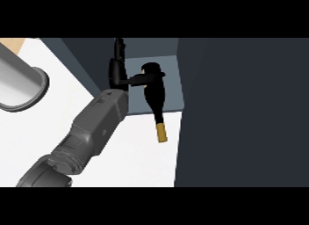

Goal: Pick up the wine, place it into the cabinet and close the cabinet

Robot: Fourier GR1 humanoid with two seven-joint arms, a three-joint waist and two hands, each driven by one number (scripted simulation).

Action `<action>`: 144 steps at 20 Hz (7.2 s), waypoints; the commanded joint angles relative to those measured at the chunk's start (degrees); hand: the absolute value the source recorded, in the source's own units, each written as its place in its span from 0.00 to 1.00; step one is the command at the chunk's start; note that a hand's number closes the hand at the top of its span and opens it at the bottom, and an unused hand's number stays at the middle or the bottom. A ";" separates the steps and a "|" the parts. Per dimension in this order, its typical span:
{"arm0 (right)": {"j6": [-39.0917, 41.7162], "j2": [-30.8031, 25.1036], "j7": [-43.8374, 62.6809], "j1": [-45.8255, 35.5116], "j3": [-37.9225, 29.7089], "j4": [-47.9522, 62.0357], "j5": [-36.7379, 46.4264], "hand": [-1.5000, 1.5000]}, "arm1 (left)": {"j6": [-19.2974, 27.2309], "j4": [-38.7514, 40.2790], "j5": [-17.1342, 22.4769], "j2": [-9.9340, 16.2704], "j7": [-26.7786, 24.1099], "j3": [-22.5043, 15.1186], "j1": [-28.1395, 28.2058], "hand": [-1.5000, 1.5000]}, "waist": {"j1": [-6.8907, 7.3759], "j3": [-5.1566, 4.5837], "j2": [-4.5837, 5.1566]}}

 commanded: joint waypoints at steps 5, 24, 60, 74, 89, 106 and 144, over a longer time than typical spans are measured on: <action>-0.31 0.30 0.57 -1.00 0.14 -0.41 -2.14 0.00 | -3.01 1.09 -0.52 0.05 -0.82 -0.73 1.41 0.00 | 0.18 -0.12 -0.05; -1.12 -0.25 1.30 -0.07 -0.11 -1.56 -2.19 0.00 | -8.38 -4.77 8.85 0.05 -0.45 -6.17 5.82 0.00 | 0.58 -0.07 -1.28; -3.35 -1.20 2.96 2.86 -1.28 -7.03 -0.02 0.00 | 27.47 -81.68 3.98 5.36 14.66 -47.90 52.18 0.00 | 4.46 -0.02 -1.60; 0.92 -2.57 9.57 3.26 1.95 -6.66 -6.18 1.00 | 18.77 -104.70 2.36 20.92 16.81 -50.27 66.66 0.00 | 4.52 -0.04 -1.57; 5.58 -1.00 9.81 15.72 11.60 -9.16 -11.68 1.00 | 5.89 -111.53 9.79 32.91 13.40 -36.54 76.67 0.00 | 4.25 -0.02 -1.63; -3.83 0.32 11.56 8.82 43.02 -7.05 7.11 1.00 | -7.86 -115.96 21.92 43.10 14.53 -14.94 88.88 0.00 | 4.69 -0.11 -1.89; -42.04 0.25 2.64 -59.31 29.67 42.73 -8.02 1.00 | -17.18 -108.44 26.77 39.34 23.62 -7.63 80.51 0.00 | 6.66 -0.15 -1.25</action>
